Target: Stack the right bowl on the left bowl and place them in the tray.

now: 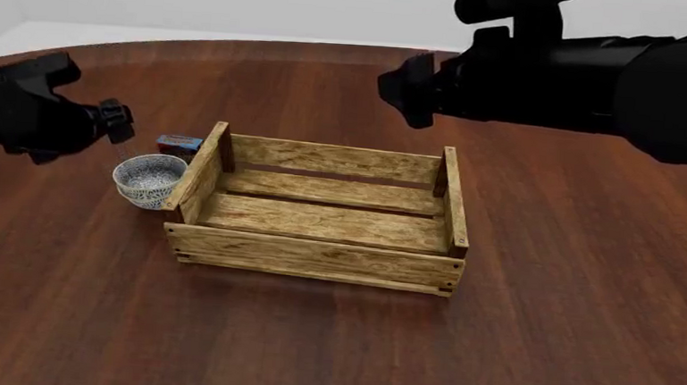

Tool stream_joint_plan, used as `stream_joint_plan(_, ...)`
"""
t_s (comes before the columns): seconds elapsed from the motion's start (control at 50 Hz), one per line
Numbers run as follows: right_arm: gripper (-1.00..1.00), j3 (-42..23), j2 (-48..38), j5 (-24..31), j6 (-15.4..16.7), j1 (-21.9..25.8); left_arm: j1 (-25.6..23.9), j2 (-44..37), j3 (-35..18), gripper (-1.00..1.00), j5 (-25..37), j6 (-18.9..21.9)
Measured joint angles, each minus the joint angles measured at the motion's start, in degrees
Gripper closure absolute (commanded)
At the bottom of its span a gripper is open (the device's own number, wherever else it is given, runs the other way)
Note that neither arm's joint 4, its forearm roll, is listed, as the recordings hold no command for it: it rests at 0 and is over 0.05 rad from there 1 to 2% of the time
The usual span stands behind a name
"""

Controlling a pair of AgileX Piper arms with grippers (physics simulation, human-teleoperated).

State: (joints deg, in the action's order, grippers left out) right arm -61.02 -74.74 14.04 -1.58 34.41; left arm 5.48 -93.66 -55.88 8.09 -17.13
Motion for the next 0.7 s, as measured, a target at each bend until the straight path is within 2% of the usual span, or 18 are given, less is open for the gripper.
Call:
stream_joint_plan(0.28,-1.00,0.04,-0.23,-0.08,0.06,-0.01,0.78,0.45,-4.44,-1.00,5.81,4.73)
stream_joint_plan(0.7,-1.00,0.05,-0.34,-0.12,0.07,0.00,1.06,0.38,-6.05,-1.00,7.82,6.41)
